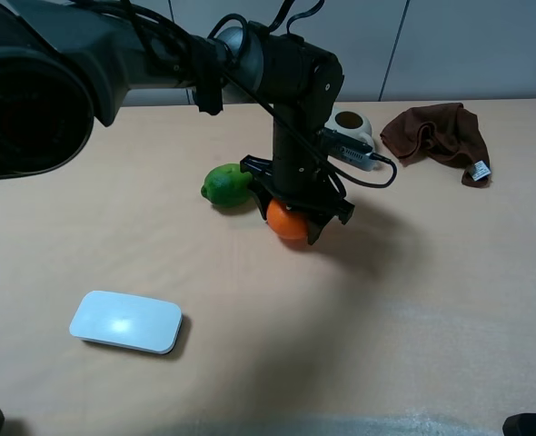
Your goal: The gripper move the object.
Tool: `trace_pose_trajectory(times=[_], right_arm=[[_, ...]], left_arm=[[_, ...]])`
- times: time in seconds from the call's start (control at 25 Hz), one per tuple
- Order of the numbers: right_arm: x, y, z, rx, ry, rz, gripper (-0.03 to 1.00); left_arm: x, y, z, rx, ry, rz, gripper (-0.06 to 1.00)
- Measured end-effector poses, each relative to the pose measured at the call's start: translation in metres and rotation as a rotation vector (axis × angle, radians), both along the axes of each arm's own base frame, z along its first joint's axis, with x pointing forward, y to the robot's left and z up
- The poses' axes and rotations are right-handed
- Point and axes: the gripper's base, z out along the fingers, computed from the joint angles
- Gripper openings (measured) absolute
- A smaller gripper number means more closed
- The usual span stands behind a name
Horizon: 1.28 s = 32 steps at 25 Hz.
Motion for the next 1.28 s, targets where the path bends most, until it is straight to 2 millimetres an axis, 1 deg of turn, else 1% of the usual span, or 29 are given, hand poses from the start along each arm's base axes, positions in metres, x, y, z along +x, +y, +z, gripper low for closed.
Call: trace_pose_trajectory(times=[0.2,0.32,0.56,0.68,1.12,1.28], right_arm=[[0.0,0.0,0.0,0.0,0.0,0.0,0.69],[0.0,0.0,0.0,0.0,0.0,0.0,0.69],[0.0,0.0,0.0,0.0,0.001,0.0,0.69],[0.0,0.0,0.0,0.0,0.001,0.0,0.69],[0.0,0.0,0.0,0.0,0.001,0.0,0.69],[0.0,0.0,0.0,0.0,0.001,0.0,0.69]], left_arm=[[0.0,0.0,0.0,0.0,0.0,0.0,0.86],[0.0,0.0,0.0,0.0,0.0,0.0,0.9],[0.0,0.0,0.0,0.002,0.002,0.0,0.91],[0.001,-0.001,0.005,0.001,0.001,0.0,0.91],[0.007,-0.007,0.035,0.006,0.006,0.0,0.91],[0.011,-0.012,0.046,-0.026,-0.024,0.0,0.91]])
